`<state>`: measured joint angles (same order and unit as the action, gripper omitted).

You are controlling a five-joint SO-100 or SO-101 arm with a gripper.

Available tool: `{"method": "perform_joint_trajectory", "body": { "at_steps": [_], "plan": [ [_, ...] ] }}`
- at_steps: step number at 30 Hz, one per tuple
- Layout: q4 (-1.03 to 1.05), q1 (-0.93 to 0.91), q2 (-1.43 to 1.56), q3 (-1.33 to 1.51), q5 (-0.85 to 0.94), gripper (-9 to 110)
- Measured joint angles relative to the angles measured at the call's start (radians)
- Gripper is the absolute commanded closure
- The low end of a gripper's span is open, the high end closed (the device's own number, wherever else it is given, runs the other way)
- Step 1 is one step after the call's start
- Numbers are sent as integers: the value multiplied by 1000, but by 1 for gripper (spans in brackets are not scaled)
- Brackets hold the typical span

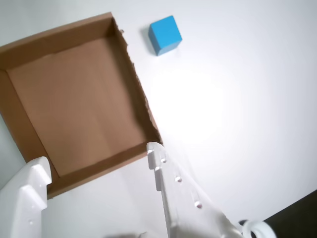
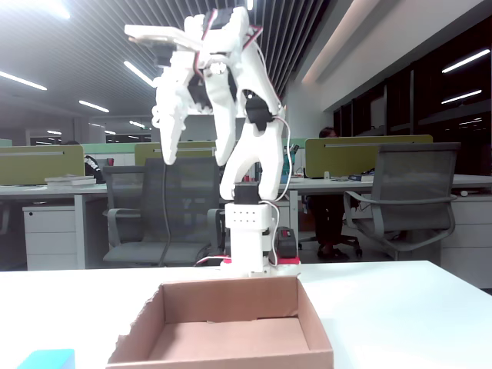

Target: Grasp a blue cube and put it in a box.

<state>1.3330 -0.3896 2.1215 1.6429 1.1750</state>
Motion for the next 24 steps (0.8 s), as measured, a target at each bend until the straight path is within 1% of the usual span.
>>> {"method": "perform_joint_trajectory", "body": {
  "at_steps": [7,9,10,12,13,18,19,24],
  "plan": [
    [34,-86,-183,-167,92,76],
    [43,-112,-242,-232,129,76],
    [54,-138,-316,-307,167,76],
    [63,-146,-337,-328,175,76],
    [75,-161,-402,-397,210,76],
    [84,-186,-505,-486,267,77],
    [78,-195,-565,-528,301,76],
    [54,-202,-653,-592,322,76]
  ]
}}
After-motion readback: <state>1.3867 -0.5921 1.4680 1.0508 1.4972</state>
